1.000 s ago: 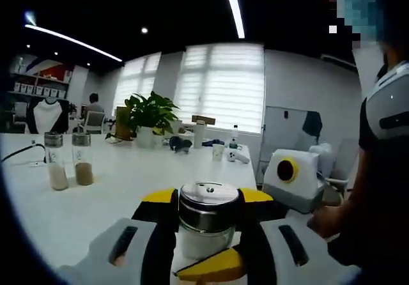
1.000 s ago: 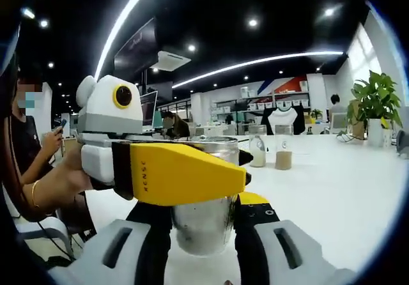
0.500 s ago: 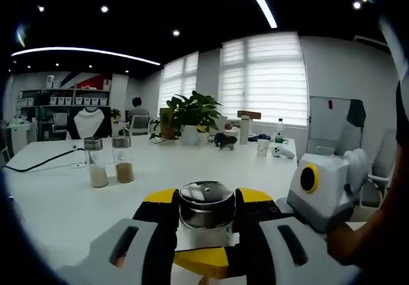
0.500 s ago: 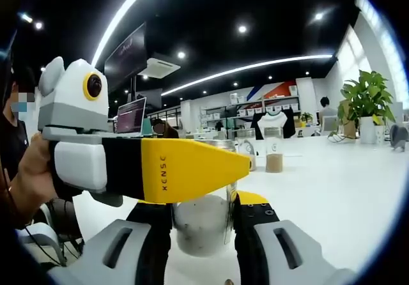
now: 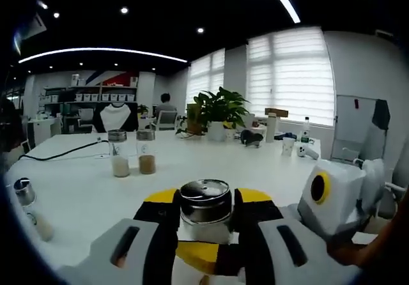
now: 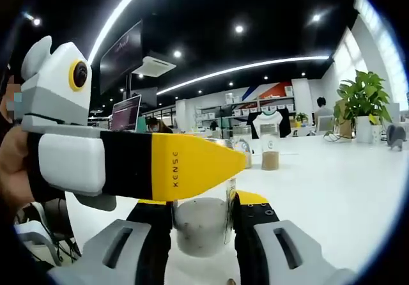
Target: Rotate the seasoning bottle until the label or dispensing opening points toward the visible target arrow and the bottle remains upright within the marked orientation range
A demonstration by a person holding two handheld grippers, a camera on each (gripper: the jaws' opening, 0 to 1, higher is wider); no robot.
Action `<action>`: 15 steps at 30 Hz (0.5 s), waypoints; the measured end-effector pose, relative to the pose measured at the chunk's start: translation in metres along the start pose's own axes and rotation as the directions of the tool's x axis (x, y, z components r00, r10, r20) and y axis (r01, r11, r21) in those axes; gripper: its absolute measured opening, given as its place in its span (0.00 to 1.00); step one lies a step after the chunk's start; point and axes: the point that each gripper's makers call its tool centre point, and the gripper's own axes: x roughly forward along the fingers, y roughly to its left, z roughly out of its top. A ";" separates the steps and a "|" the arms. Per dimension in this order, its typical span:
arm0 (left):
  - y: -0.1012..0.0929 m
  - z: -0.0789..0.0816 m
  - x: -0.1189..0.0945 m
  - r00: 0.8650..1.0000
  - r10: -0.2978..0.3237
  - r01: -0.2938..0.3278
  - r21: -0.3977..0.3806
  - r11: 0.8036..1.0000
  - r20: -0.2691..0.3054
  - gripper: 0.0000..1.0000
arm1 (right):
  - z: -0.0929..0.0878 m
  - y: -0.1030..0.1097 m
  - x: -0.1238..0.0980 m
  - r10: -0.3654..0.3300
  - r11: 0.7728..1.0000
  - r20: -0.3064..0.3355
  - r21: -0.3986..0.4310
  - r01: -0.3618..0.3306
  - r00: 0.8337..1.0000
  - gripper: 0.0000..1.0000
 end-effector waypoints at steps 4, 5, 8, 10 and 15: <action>0.005 0.002 0.001 0.999 0.034 -0.034 -0.025 0.999 0.013 0.36 | 0.002 0.000 0.002 0.001 1.000 0.002 -0.016 -0.001 1.000 0.34; 0.007 0.002 0.002 0.999 0.040 -0.040 -0.027 0.999 0.014 0.36 | 0.002 0.001 0.002 0.003 1.000 0.001 -0.017 -0.003 1.000 0.34; 0.011 0.002 0.003 0.998 0.059 -0.059 -0.035 0.998 0.018 0.36 | 0.003 0.001 0.003 0.005 1.000 -0.001 -0.025 -0.005 1.000 0.34; 0.010 0.001 0.002 0.998 0.063 -0.062 -0.041 0.997 0.020 0.36 | 0.002 0.000 0.004 0.005 1.000 -0.004 -0.025 -0.005 1.000 0.34; 0.010 0.003 0.002 0.997 0.058 -0.056 -0.051 0.997 0.049 0.35 | 0.003 -0.001 0.005 0.009 1.000 -0.001 -0.013 -0.009 1.000 0.34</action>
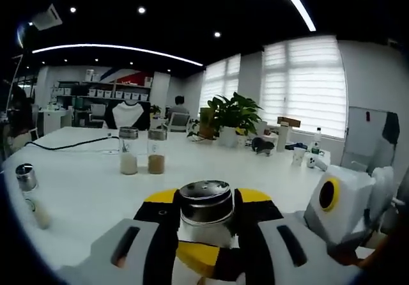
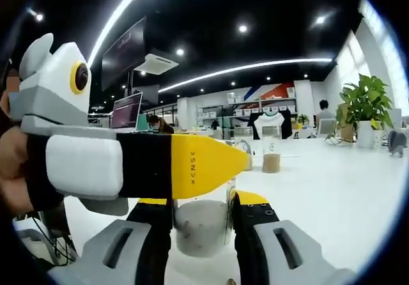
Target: Rotate the seasoning bottle until the label or dispensing opening points toward the visible target arrow and the bottle remains upright within the marked orientation range
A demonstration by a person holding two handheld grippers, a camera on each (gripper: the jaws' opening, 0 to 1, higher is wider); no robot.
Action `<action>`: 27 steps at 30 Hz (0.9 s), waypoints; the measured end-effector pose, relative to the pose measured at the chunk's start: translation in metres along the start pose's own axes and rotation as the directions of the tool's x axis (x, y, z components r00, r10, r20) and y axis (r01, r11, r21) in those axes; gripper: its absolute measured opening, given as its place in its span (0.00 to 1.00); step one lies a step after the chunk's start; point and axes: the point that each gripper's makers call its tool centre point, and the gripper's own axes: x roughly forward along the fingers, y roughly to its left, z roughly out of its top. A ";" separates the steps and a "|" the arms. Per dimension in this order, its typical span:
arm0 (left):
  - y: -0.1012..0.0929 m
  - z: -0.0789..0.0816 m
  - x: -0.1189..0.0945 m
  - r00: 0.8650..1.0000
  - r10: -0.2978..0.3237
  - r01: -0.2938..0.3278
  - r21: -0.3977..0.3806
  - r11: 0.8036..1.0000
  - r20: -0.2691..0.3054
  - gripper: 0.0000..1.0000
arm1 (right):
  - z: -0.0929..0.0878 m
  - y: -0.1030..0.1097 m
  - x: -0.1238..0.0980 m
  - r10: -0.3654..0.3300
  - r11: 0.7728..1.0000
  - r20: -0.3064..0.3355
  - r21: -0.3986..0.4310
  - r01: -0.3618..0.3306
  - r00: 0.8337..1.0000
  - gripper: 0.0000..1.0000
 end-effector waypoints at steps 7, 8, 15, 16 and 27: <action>-0.007 0.001 -0.004 0.997 -0.070 0.070 0.006 0.998 0.019 0.33 | 0.000 -0.001 -0.001 0.010 1.000 -0.004 0.006 -0.010 1.000 0.34; -0.008 0.001 -0.005 0.997 -0.075 0.074 0.012 0.997 0.020 0.33 | 0.000 0.000 -0.001 0.012 1.000 -0.003 0.008 -0.012 1.000 0.34; -0.009 0.005 -0.011 0.992 -0.122 0.121 0.026 0.992 0.042 0.33 | 0.004 0.004 -0.001 0.043 0.999 0.008 0.022 -0.044 0.999 0.34; -0.009 0.006 -0.012 0.990 -0.131 0.129 0.035 0.991 0.048 0.33 | 0.006 0.005 -0.001 0.055 0.998 0.011 0.022 -0.056 0.998 0.34; -0.013 0.017 -0.019 0.971 -0.229 0.222 0.095 0.971 0.074 0.33 | 0.020 0.016 -0.005 0.174 0.984 0.039 0.033 -0.175 0.984 0.34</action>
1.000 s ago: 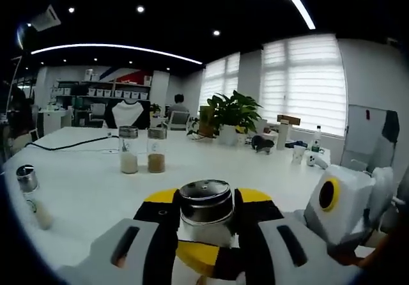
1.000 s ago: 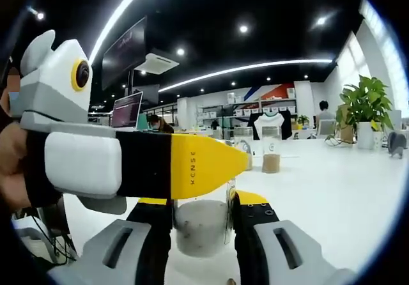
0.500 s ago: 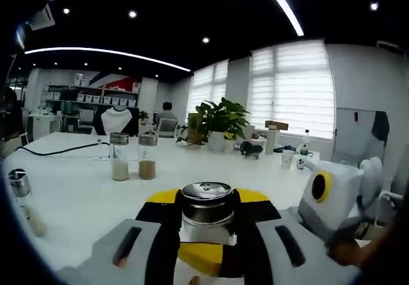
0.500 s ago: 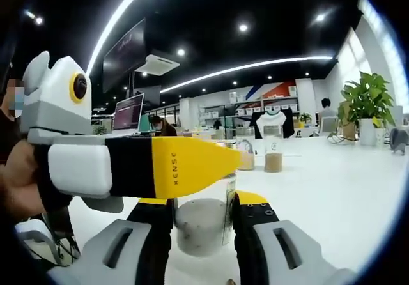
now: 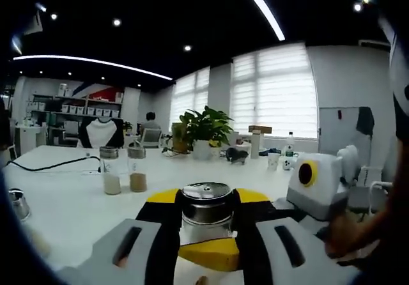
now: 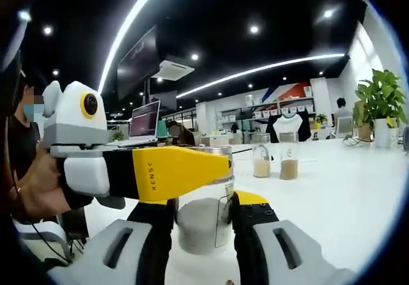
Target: Rotate the seasoning bottle until the label or dispensing opening points toward the visible target arrow and the bottle remains upright within the marked orientation range
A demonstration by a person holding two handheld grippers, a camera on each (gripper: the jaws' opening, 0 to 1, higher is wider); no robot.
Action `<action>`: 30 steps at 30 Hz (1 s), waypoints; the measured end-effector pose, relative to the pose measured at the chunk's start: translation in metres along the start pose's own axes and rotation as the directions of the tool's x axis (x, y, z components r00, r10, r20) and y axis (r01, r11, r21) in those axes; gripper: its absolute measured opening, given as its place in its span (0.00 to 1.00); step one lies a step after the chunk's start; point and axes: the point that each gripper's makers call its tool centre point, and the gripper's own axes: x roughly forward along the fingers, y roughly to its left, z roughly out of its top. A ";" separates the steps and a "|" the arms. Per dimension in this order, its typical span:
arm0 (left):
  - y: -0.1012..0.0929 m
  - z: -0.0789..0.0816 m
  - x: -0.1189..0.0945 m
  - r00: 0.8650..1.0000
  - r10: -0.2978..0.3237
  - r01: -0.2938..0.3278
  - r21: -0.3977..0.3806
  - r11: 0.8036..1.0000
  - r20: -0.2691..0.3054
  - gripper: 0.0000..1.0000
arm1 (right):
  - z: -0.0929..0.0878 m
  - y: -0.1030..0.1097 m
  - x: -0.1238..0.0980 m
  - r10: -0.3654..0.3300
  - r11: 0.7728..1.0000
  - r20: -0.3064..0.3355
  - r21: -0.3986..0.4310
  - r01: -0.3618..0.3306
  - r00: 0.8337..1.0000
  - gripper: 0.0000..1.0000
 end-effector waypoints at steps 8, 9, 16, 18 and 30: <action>0.001 0.010 -0.005 0.996 -0.087 0.088 -0.032 0.996 0.031 0.33 | 0.002 0.009 -0.001 0.096 0.995 -0.020 -0.011 -0.097 0.995 0.34; 0.001 0.010 -0.006 0.995 -0.092 0.093 -0.028 0.995 0.031 0.33 | 0.002 0.009 -0.002 0.106 0.994 -0.021 -0.005 -0.106 0.994 0.34; 0.005 0.015 -0.012 0.993 -0.108 0.110 -0.039 0.993 0.050 0.33 | -0.001 0.013 -0.006 0.157 0.988 -0.033 -0.002 -0.158 0.987 0.35; 0.005 0.015 -0.013 0.992 -0.113 0.116 -0.043 0.992 0.051 0.33 | -0.001 0.016 -0.007 0.180 0.983 -0.038 -0.012 -0.181 0.983 0.35; -0.001 0.010 -0.018 0.985 -0.173 0.173 -0.018 0.985 0.021 0.33 | -0.002 0.027 -0.007 0.264 0.962 -0.062 -0.046 -0.267 0.962 0.35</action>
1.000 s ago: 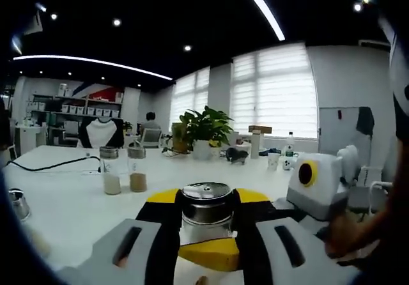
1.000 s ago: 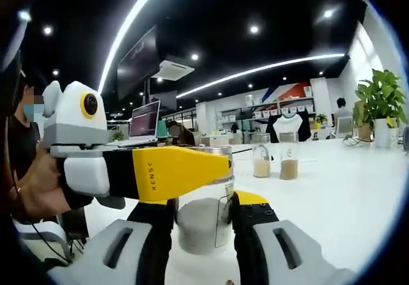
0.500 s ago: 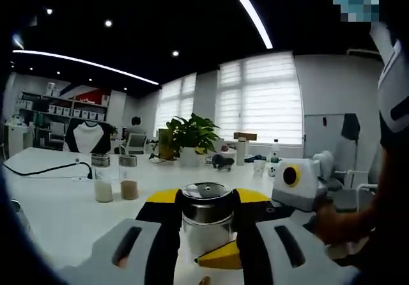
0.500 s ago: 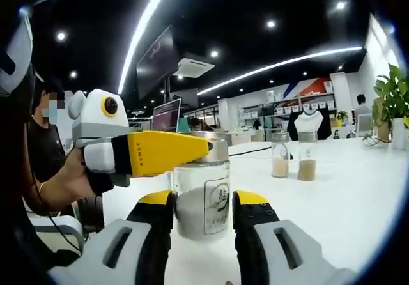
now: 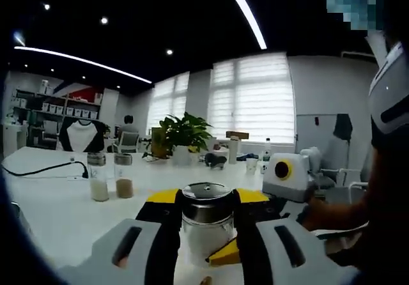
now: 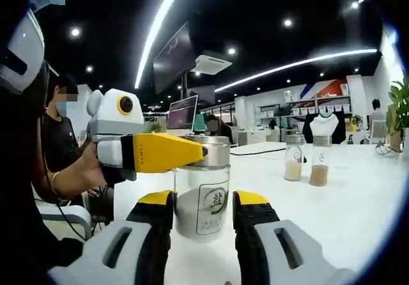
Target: Rotate the seasoning bottle until the label or dispensing opening points toward the visible target arrow and the bottle remains upright within the marked orientation range
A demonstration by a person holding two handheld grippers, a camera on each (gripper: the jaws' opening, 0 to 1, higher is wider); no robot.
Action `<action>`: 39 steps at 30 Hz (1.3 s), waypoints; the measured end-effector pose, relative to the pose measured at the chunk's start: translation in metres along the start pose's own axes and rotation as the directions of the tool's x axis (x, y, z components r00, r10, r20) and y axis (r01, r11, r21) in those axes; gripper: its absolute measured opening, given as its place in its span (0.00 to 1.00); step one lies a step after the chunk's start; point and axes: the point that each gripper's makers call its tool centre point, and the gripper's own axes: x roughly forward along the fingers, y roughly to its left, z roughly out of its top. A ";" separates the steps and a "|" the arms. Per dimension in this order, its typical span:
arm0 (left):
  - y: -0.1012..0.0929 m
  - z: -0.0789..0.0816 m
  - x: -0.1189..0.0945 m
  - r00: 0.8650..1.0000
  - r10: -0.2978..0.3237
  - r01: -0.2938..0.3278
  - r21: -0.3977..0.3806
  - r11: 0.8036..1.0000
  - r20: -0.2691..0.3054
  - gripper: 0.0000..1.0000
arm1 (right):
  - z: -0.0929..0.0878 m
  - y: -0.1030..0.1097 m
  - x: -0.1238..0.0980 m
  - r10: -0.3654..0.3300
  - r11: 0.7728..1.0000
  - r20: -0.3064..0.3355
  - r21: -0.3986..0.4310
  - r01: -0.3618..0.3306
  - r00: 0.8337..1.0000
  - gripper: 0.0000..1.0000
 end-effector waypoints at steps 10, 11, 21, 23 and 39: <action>-0.011 0.000 -0.004 0.993 -0.112 0.113 0.013 0.994 -0.026 0.33 | -0.002 0.008 0.003 0.070 0.997 -0.007 0.009 -0.070 0.997 0.34; -0.011 0.000 -0.004 0.993 -0.114 0.115 0.012 0.993 -0.027 0.33 | -0.002 0.009 0.003 0.076 0.997 -0.008 0.009 -0.076 0.997 0.34; -0.009 -0.008 -0.004 0.990 -0.131 0.133 0.026 0.991 -0.058 0.33 | -0.008 0.007 0.006 0.063 0.998 -0.017 0.023 -0.063 0.998 0.33; -0.009 -0.010 -0.003 0.990 -0.120 0.123 0.035 0.992 -0.071 0.33 | -0.011 0.004 0.007 0.034 0.999 -0.026 0.014 -0.034 0.999 0.32; 0.005 -0.023 0.008 0.984 0.129 -0.125 0.034 0.992 -0.121 0.34 | -0.022 -0.020 0.009 -0.258 0.964 -0.054 -0.087 0.253 0.965 0.32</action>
